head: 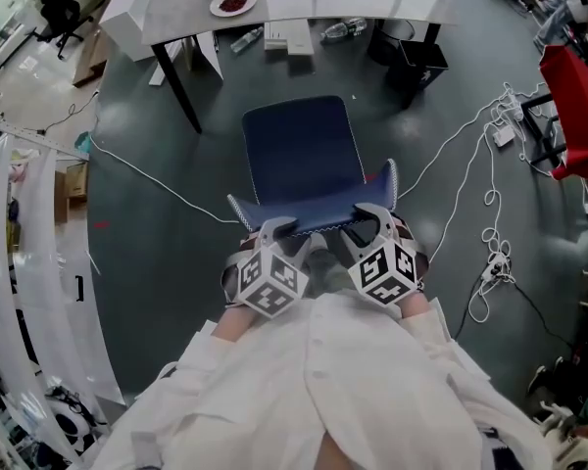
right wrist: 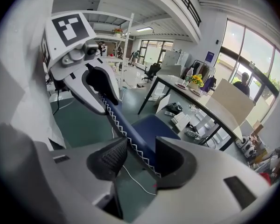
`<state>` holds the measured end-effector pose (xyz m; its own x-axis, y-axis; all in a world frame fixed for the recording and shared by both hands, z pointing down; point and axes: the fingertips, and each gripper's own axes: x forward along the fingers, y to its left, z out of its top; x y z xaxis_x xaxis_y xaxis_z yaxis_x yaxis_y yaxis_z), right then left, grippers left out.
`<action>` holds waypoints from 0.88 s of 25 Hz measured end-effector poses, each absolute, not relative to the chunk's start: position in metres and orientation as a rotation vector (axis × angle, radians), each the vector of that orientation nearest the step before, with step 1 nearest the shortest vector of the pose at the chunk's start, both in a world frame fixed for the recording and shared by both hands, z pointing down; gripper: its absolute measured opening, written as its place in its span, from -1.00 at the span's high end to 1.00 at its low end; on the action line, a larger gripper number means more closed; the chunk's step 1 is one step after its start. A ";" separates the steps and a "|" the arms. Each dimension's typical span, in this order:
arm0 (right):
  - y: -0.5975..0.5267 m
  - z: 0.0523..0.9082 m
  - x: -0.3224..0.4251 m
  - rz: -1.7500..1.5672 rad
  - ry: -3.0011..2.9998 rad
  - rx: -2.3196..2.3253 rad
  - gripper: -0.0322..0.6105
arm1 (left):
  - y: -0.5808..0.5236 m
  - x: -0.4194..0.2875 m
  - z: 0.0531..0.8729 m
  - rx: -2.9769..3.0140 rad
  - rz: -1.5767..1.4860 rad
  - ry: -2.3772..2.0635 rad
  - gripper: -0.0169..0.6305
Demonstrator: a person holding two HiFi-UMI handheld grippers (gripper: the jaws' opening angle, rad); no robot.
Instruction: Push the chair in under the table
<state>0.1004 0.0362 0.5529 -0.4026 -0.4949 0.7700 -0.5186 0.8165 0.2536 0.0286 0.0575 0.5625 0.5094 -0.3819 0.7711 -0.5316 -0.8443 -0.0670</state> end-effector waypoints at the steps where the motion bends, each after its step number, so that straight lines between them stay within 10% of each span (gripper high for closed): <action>1: 0.032 0.553 0.102 0.030 -2.064 0.740 0.32 | 0.054 0.030 0.562 2.568 1.243 -0.790 0.52; 22: -0.063 0.549 0.101 -0.056 -2.119 0.623 0.31 | -0.039 0.032 0.557 2.506 1.222 -0.938 0.53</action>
